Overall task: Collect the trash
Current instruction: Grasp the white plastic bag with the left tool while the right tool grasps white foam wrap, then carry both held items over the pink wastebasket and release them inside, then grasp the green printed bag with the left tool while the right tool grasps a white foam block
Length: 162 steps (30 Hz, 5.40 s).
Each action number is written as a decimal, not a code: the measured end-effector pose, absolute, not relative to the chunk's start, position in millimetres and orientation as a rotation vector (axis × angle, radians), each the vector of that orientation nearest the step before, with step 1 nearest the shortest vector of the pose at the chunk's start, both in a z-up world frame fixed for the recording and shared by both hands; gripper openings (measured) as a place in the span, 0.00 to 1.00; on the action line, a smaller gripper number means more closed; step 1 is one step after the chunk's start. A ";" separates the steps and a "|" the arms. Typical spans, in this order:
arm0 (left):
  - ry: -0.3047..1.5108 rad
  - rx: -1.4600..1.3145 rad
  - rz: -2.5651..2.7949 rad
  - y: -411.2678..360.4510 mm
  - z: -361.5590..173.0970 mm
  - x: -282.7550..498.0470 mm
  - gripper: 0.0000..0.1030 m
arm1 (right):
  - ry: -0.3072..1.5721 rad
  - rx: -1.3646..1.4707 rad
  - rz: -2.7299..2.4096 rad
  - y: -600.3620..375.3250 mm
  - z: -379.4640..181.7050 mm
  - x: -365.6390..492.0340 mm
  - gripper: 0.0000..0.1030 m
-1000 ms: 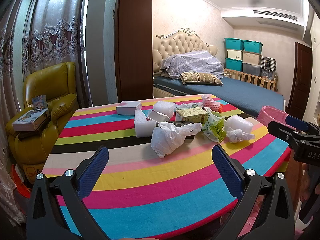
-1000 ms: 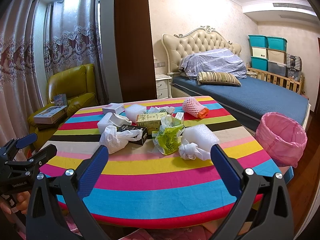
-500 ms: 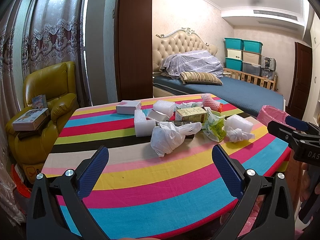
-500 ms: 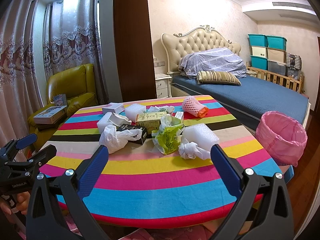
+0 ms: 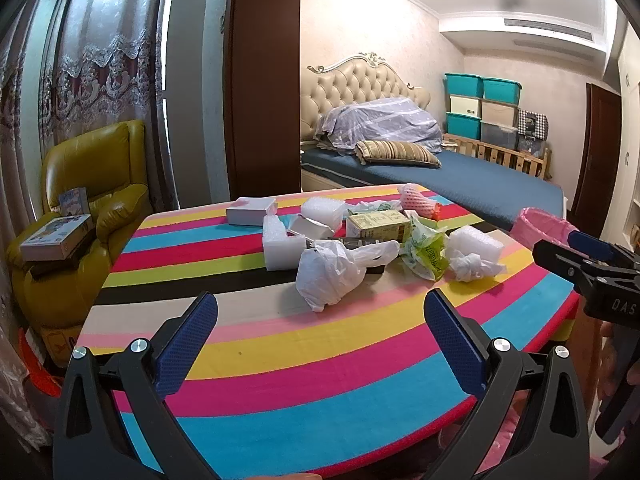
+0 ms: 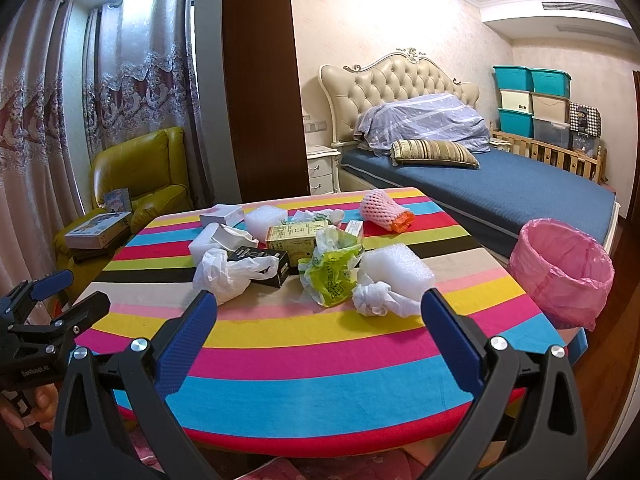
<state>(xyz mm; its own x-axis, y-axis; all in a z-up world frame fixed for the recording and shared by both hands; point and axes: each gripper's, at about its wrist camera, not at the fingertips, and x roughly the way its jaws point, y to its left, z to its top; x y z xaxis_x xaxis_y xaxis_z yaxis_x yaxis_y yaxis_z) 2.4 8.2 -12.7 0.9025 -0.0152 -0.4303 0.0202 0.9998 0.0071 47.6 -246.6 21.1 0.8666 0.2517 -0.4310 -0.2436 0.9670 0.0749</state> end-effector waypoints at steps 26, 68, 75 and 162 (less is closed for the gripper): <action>0.675 -0.015 -0.033 25.2 -71.8 132.3 0.94 | 0.650 -0.019 0.276 -261.4 -54.1 179.9 0.64; 0.634 0.072 -0.236 -57.7 -55.3 141.3 0.39 | 0.576 0.045 0.290 -316.8 -37.3 126.0 0.25; 0.607 0.114 -0.361 -117.7 -39.8 155.8 0.39 | 0.541 0.077 0.173 -364.4 -25.9 121.8 0.25; 0.591 0.077 -0.236 -101.8 -58.1 187.0 0.91 | 0.632 0.008 0.185 -342.3 -58.1 171.7 0.71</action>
<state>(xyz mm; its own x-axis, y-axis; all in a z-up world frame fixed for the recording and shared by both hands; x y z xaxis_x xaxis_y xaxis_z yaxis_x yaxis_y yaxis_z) 187.0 -101.8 -58.1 0.8045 -0.1987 -0.5598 0.2424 0.9702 0.0041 171.7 -342.3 -58.1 0.7909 0.1745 -0.5865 -0.1695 0.9834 0.0641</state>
